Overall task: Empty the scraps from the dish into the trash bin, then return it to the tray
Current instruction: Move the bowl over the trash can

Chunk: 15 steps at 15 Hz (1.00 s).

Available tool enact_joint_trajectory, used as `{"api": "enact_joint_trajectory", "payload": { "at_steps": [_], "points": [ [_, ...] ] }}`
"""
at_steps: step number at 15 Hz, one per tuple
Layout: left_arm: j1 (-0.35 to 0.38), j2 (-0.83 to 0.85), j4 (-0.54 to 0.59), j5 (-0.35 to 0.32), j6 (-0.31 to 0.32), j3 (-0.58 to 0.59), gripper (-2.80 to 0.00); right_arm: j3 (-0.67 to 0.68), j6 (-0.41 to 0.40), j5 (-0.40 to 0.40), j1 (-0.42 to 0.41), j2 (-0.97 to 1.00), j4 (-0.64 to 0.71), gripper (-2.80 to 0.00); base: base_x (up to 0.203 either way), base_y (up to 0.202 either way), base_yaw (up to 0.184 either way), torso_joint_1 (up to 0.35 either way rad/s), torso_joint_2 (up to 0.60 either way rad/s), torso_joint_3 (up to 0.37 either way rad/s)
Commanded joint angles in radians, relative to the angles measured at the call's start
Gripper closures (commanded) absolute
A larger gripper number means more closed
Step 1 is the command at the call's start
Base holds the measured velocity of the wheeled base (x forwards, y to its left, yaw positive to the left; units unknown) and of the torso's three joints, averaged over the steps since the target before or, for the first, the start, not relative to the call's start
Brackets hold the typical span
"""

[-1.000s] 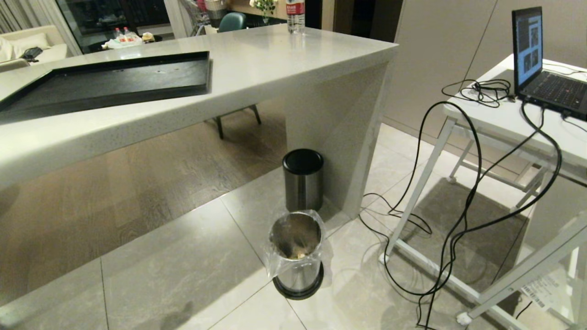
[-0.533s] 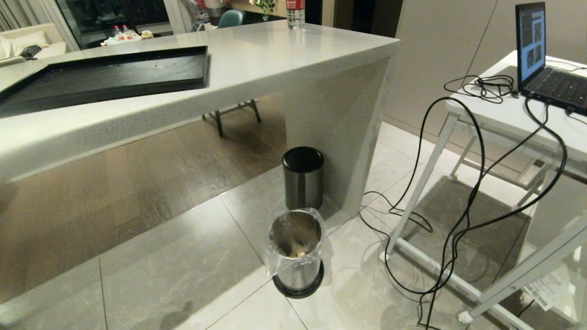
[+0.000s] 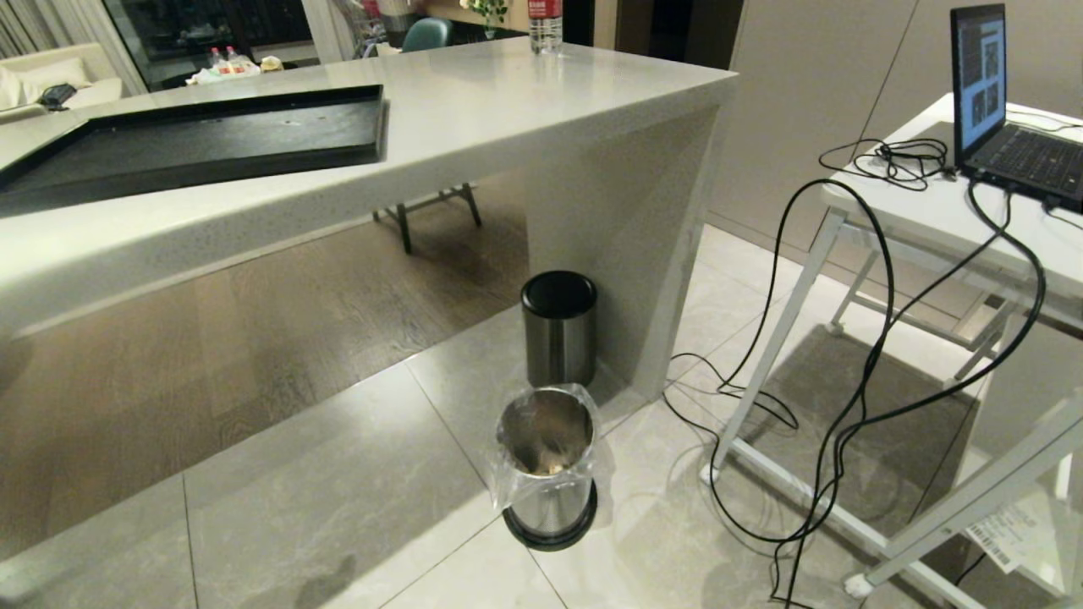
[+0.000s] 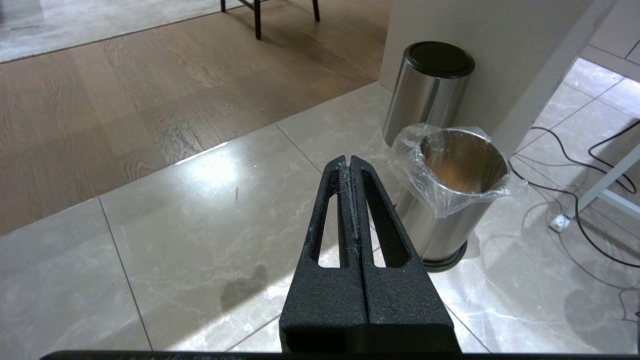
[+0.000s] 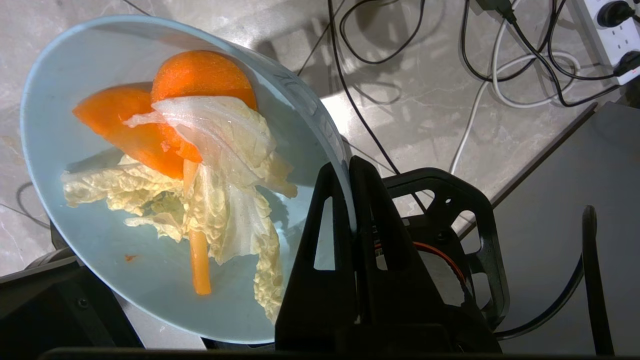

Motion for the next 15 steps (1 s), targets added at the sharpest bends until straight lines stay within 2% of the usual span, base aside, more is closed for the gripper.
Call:
{"api": "enact_joint_trajectory", "payload": {
  "at_steps": [1,15],
  "points": [
    [0.001,0.001,0.0,0.0,0.0,0.0,0.0,0.003,0.004,-0.002,0.0,0.002,0.002,0.0,0.0,0.0,0.0,0.0,0.0,0.0],
    [-0.001,0.001,0.0,-0.004,0.001,0.0,0.0,0.02,0.001,-0.002,-0.001,-0.002,-0.004,0.0,0.0,0.0,0.0,0.0,0.0,0.0]
  ]
}}
